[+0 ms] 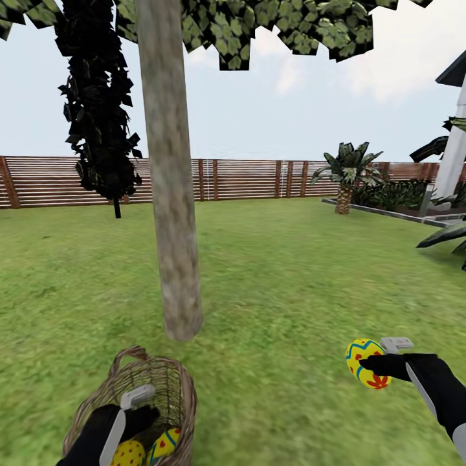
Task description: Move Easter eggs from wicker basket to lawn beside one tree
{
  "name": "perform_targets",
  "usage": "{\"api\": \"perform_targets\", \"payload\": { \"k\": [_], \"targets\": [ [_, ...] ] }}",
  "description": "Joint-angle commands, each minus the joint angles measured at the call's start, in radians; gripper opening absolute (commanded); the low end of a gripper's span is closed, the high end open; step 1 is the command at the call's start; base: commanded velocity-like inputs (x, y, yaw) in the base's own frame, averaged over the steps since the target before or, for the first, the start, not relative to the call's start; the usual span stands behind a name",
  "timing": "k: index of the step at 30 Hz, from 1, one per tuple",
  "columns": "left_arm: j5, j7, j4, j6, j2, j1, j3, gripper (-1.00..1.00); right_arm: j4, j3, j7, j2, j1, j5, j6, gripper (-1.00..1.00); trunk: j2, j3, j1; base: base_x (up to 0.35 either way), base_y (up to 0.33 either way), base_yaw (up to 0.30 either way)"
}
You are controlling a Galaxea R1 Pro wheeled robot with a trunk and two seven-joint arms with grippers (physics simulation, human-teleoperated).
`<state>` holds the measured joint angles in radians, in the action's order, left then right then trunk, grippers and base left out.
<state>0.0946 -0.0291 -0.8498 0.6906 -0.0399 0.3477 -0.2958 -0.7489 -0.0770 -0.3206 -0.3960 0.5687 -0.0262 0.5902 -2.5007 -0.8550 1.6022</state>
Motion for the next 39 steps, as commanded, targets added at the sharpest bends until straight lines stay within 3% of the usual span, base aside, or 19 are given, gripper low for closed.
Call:
{"api": "perform_targets", "payload": {
  "k": [1, 6, 29, 39],
  "targets": [
    [0.010, -0.003, -0.001, 0.002, -0.002, 0.001, -0.003, 1.00, -0.001, -0.003, -0.006, 0.000, 0.000, -0.003, 0.005, -1.00, 0.000, -0.001, 0.000, 0.069, 0.000, 0.000],
    [0.010, -0.002, -0.001, -0.005, -0.007, 0.001, -0.003, 1.00, -0.001, -0.002, -0.005, 0.002, 0.000, -0.003, 0.005, -1.00, 0.000, -0.001, 0.000, 0.014, 0.000, 0.000],
    [0.007, -0.006, 0.021, -0.004, -0.009, 0.001, -0.003, 1.00, -0.001, -0.001, -0.006, 0.001, 0.000, -0.003, 0.005, -1.00, -0.006, -0.090, 0.010, 0.000, 0.000, 0.000],
    [0.010, -0.002, 0.020, -0.005, -0.015, 0.001, -0.003, 1.00, -0.001, -0.001, -0.006, 0.007, 0.000, -0.003, 0.005, -1.00, -0.006, -0.090, 0.010, 0.155, 0.000, 0.000]
  ]
}}
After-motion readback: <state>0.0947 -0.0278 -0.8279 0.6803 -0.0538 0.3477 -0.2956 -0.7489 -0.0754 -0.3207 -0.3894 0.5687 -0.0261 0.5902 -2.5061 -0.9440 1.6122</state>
